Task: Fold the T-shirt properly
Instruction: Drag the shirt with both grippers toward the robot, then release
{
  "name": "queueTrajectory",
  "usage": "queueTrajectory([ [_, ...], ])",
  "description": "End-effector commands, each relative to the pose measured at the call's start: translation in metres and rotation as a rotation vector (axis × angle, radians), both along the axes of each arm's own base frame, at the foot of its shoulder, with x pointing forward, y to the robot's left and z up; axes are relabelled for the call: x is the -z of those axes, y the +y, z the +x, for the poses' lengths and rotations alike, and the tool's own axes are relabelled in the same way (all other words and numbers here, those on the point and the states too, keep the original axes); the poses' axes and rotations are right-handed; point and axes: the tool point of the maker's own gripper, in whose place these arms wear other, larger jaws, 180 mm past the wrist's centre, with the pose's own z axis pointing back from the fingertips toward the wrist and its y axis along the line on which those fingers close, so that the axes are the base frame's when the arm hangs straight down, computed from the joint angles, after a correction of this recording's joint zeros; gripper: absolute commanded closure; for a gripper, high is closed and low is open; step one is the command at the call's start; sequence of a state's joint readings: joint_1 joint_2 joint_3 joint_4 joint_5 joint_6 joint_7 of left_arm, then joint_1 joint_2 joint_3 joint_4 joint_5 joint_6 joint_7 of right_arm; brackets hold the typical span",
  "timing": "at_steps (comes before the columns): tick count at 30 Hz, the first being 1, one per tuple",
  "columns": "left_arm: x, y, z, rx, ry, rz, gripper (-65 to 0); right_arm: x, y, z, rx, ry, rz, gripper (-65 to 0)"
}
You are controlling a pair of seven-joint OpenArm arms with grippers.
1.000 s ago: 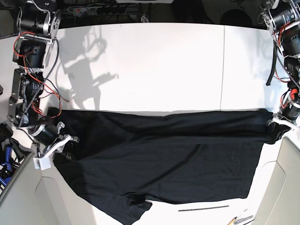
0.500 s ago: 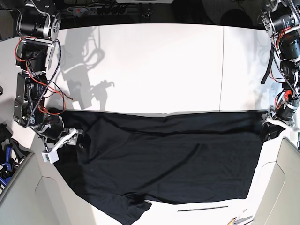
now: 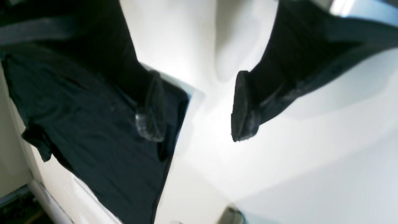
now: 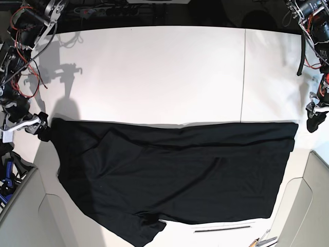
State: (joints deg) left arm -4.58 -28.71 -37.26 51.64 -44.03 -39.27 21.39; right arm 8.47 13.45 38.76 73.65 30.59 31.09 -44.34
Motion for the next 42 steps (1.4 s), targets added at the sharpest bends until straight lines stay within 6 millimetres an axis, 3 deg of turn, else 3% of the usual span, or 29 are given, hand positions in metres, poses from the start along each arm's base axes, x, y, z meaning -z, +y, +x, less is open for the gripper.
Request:
queueTrajectory([
  [1,-0.016,0.007,0.004,0.000,-0.046,0.022,-36.1,-0.014,-0.009,0.003,0.013,-0.053,-0.020,-39.2],
  [6,0.001,-0.011,0.004,0.022,-0.015,0.010,-36.2,0.009,-0.011,-0.011,0.037,-0.013,0.005,-39.2],
  [13,0.013,-0.045,0.018,0.105,0.003,0.027,-37.5,0.033,0.008,0.002,0.056,0.011,0.149,-39.2],
  [19,0.025,-0.078,0.032,0.169,0.021,0.024,-37.4,0.034,0.033,0.012,0.032,-0.008,0.212,-39.2],
  [24,0.021,-0.079,0.044,0.151,0.014,0.025,-37.3,0.032,0.058,0.023,-0.035,-0.010,0.208,-39.0],
  [26,0.022,-0.079,0.043,0.157,0.024,0.038,-30.2,0.033,0.064,0.025,-0.059,-0.003,0.201,-33.9],
  [29,0.025,-0.080,0.042,0.168,0.043,0.058,-5.4,0.033,0.069,0.026,-0.078,0.003,0.192,-10.5],
  [30,0.025,-0.080,0.042,0.170,0.045,0.061,0.0,0.034,0.069,0.026,-0.084,0.004,0.186,-2.6],
  [31,0.026,-0.080,0.042,0.171,0.046,0.062,0.0,0.032,0.070,0.027,-0.091,-0.002,0.184,0.0],
  [36,0.025,-0.083,0.039,0.222,0.070,0.064,0.0,0.027,0.071,0.024,-0.124,0.011,0.178,0.0],
  [42,0.006,-0.072,0.027,0.237,0.073,0.058,0.0,0.005,0.073,0.010,-0.203,0.022,0.147,0.0],
])
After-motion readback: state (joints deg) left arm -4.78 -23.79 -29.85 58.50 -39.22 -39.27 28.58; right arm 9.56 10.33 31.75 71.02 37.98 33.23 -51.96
